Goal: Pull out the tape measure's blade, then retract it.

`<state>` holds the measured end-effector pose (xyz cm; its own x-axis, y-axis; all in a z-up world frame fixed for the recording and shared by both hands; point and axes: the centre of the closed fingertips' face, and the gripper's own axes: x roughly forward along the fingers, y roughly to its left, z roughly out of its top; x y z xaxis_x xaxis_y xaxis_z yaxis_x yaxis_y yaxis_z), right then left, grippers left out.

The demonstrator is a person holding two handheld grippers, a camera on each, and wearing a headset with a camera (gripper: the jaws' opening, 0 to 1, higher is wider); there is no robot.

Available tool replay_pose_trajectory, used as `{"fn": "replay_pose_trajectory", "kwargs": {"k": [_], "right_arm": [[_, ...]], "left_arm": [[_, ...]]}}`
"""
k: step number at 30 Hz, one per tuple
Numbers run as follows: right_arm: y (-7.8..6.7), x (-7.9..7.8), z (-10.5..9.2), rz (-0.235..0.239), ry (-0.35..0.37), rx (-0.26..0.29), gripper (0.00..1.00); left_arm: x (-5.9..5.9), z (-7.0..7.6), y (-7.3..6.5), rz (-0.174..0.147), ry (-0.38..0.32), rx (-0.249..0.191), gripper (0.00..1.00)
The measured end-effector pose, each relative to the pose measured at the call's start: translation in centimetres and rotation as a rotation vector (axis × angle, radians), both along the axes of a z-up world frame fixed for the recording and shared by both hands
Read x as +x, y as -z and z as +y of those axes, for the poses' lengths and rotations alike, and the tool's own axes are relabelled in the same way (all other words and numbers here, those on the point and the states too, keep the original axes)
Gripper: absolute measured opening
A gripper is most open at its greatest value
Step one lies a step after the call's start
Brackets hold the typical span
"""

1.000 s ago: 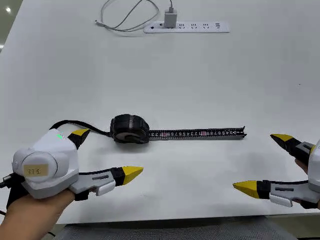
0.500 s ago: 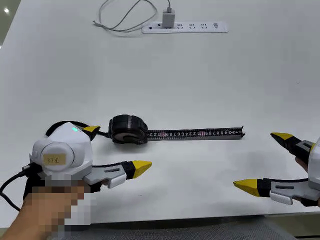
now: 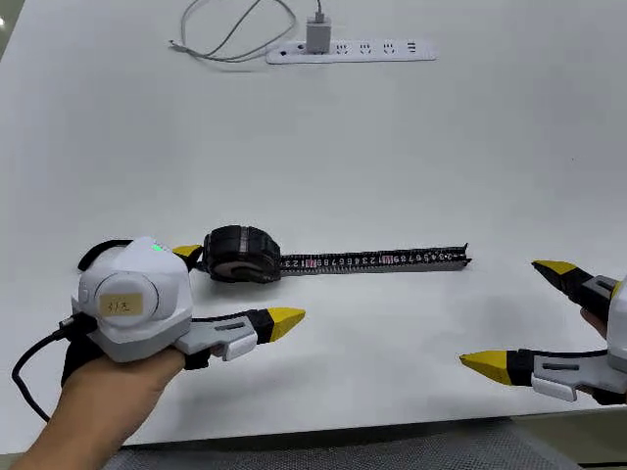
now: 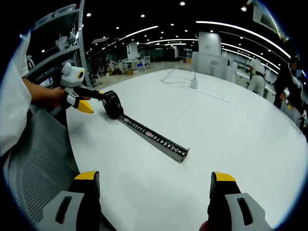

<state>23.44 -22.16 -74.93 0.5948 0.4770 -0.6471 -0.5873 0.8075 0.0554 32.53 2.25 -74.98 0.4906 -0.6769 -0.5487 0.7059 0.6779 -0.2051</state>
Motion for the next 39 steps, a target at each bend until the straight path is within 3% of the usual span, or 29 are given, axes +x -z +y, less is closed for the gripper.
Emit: {"fn": "replay_pose_trajectory", "kwargs": {"k": [7,13,18,24,26,35,39], "right_arm": [[0.1,0.1,0.1,0.008,-0.015,-0.003,0.88],[0.2,0.6,-0.3,0.013,-0.043,-0.025,0.83],[0.2,1.2,-0.6,0.02,-0.081,-0.045,0.77],[0.4,2.0,-1.1,0.034,-0.136,-0.087,0.71],[0.6,2.3,-1.6,0.03,-0.151,-0.119,0.68],[0.8,3.6,-2.0,0.05,-0.237,-0.157,0.59],[1.1,4.2,-2.1,0.055,-0.286,-0.194,0.53]], "left_arm": [[0.3,0.1,-0.1,0.016,-0.072,-0.022,0.89],[0.6,0.1,0.1,0.008,-0.115,0.013,0.84],[1.1,0.1,0.3,0.013,-0.165,0.016,0.82],[1.5,0.0,0.6,0.007,-0.217,0.039,0.81],[1.7,0.0,0.5,0.017,-0.241,0.029,0.81],[2.2,-0.1,1.0,0.018,-0.297,0.058,0.78],[2.5,0.0,0.9,0.027,-0.324,0.044,0.79]]}}
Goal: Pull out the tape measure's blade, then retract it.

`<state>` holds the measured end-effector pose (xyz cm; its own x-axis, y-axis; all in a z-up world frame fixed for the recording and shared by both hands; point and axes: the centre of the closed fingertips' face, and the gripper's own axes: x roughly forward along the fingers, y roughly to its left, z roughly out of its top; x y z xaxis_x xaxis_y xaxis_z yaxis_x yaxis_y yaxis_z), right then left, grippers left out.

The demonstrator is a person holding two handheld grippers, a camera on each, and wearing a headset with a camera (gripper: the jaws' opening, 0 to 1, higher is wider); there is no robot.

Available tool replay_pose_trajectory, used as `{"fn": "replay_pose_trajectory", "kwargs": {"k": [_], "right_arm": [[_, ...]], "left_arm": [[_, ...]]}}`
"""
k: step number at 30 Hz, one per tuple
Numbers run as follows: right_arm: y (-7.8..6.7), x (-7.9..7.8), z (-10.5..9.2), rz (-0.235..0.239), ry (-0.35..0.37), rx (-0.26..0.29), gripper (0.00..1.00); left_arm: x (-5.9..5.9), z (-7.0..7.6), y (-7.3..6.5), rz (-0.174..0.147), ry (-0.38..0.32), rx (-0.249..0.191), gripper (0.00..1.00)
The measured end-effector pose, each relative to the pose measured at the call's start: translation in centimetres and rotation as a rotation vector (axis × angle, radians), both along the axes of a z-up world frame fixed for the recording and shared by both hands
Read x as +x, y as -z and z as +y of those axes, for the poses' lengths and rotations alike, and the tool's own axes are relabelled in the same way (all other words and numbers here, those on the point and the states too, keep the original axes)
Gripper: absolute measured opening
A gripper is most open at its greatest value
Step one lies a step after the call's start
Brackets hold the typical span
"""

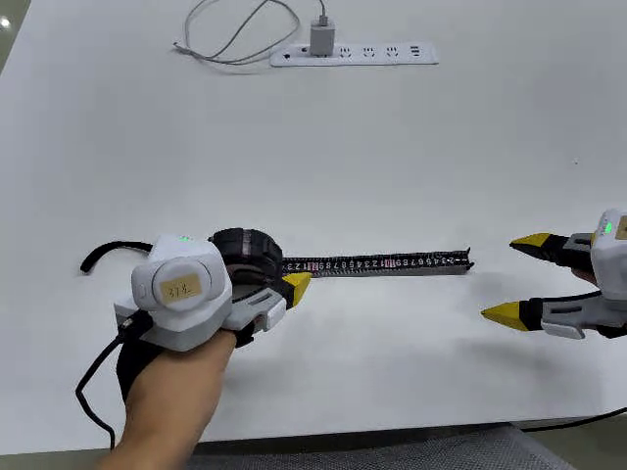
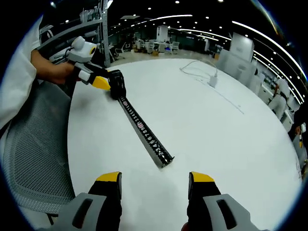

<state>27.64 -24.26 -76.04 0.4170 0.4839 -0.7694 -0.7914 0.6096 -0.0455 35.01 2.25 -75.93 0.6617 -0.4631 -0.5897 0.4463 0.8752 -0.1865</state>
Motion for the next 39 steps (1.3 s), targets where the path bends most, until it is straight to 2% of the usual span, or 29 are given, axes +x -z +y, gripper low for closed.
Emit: {"fn": "replay_pose_trajectory", "kwargs": {"k": [3,14,16,22,39], "right_arm": [[0.1,0.4,0.1,0.009,-0.025,-0.007,0.51],[1.0,1.7,-0.1,0.043,-0.137,-0.086,0.47],[1.1,1.9,-0.1,0.047,-0.148,-0.092,0.45],[1.6,2.4,-0.3,0.071,-0.191,-0.114,0.4],[3.6,2.8,0.3,0.12,-0.318,-0.175,0.3]], "left_arm": [[0.1,0.0,0.0,-0.002,-0.008,0.002,0.78],[0.7,0.3,0.5,0.008,-0.057,0.014,0.74],[0.9,0.3,0.5,0.015,-0.072,-0.005,0.74],[1.1,0.4,0.8,0.017,-0.088,0.0,0.72],[1.7,0.9,1.2,0.033,-0.141,-0.012,0.66]]}}
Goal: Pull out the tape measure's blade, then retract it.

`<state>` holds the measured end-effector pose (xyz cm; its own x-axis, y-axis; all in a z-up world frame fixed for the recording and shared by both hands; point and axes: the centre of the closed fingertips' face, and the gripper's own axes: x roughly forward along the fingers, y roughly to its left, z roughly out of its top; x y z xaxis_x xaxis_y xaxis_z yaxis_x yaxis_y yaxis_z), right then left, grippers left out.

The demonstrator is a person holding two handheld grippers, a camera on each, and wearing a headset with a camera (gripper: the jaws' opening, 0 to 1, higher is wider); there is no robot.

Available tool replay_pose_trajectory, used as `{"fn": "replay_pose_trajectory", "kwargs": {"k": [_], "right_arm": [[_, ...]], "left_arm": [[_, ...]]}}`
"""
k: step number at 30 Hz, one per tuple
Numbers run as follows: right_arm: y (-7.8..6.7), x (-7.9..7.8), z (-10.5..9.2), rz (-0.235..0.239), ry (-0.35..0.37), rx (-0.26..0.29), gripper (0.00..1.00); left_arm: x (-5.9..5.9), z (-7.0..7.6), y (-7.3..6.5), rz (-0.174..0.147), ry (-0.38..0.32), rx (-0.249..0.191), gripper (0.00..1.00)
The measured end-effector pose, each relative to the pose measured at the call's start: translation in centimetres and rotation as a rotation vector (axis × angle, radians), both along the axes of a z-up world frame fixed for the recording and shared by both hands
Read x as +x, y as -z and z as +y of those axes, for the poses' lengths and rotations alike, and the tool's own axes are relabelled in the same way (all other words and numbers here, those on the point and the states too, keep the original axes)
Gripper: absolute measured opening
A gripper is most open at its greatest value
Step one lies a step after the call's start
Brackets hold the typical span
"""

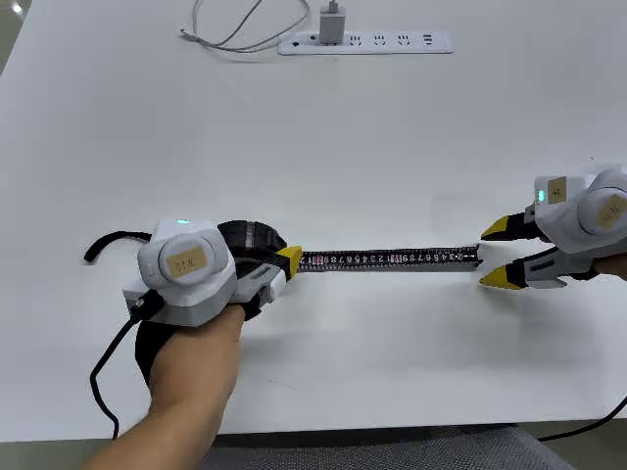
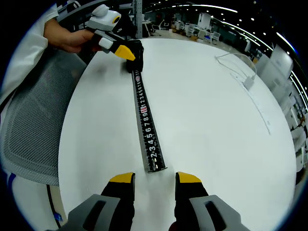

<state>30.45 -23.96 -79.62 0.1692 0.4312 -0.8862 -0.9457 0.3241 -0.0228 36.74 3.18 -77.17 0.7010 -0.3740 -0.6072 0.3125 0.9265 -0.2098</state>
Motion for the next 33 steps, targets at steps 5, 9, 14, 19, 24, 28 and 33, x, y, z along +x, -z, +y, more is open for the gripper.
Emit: {"fn": "replay_pose_trajectory", "kwargs": {"k": [5,9,14,19,24,28,33], "right_arm": [[0.1,0.3,0.1,0.005,-0.015,-0.002,0.26],[0.2,0.5,0.4,0.008,-0.027,-0.005,0.25],[0.5,0.6,0.7,0.015,-0.046,-0.011,0.23],[0.6,0.7,0.9,0.02,-0.054,-0.009,0.22],[0.6,0.8,1.0,0.025,-0.058,-0.011,0.21],[0.6,0.8,1.1,0.029,-0.069,-0.01,0.18],[0.5,0.8,1.1,0.035,-0.078,-0.009,0.15]], "left_arm": [[0.1,0.1,0.1,0.006,-0.015,-0.011,0.65],[0.2,0.2,0.2,0.012,-0.023,-0.017,0.64],[0.3,0.3,0.3,0.023,-0.036,-0.026,0.63],[0.3,0.4,0.4,0.027,-0.045,-0.028,0.62],[0.3,0.4,0.5,0.028,-0.037,-0.015,0.62],[0.2,0.4,0.5,0.029,-0.029,-0.008,0.62],[0.1,0.3,0.6,0.034,-0.01,0.009,0.62]]}}
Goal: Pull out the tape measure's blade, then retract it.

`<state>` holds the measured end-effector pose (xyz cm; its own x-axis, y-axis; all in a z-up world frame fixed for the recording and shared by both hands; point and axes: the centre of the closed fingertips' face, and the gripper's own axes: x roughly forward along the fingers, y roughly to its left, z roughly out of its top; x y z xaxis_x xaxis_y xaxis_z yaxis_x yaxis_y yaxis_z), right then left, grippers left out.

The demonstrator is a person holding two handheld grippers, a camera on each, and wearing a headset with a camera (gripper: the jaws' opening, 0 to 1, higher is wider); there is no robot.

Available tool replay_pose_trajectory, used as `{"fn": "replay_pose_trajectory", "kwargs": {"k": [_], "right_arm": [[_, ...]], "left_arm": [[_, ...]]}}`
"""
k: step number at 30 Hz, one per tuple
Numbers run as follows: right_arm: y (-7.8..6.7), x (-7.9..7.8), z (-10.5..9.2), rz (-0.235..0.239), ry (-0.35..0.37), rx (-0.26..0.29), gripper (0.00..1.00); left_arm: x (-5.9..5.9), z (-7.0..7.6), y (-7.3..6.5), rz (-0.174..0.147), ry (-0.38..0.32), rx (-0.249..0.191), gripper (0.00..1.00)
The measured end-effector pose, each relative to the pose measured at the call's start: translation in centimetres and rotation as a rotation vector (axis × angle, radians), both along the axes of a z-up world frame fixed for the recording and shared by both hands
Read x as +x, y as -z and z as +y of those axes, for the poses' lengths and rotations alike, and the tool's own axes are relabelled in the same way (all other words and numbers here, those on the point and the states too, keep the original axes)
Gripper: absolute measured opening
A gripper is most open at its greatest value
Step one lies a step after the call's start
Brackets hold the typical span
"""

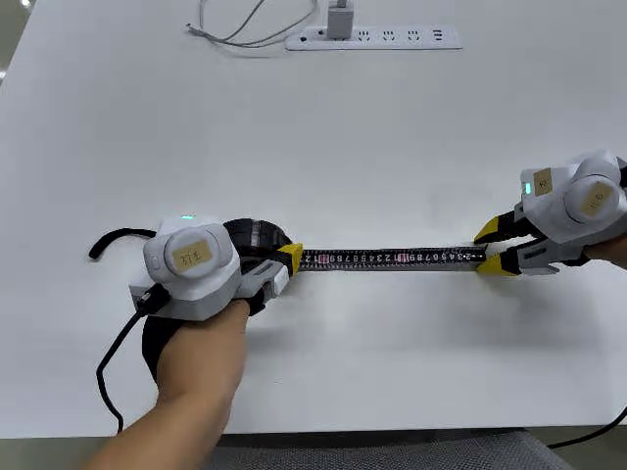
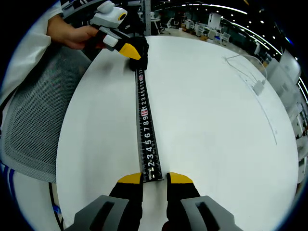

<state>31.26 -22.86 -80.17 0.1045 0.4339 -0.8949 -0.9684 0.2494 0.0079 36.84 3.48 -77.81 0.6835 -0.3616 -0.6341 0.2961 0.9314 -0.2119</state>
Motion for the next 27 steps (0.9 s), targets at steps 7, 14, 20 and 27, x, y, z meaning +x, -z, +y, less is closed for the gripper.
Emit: {"fn": "replay_pose_trajectory", "kwargs": {"k": [7,14,20,27], "right_arm": [[0.05,0.03,0.0,0.002,-0.011,-0.004,0.12],[0.03,-0.1,0.04,0.0,-0.011,-0.006,0.11],[0.0,-0.16,0.01,-0.001,-0.012,-0.005,0.11],[-0.02,-0.15,-0.08,-0.001,-0.013,-0.004,0.11]], "left_arm": [[0.05,-0.07,0.03,0.001,-0.001,-0.005,0.62],[0.0,-0.1,0.03,0.006,-0.003,-0.007,0.62],[0.04,-0.16,0.04,0.009,-0.006,-0.004,0.62],[0.05,-0.17,0.06,0.015,0.008,0.003,0.61]]}}
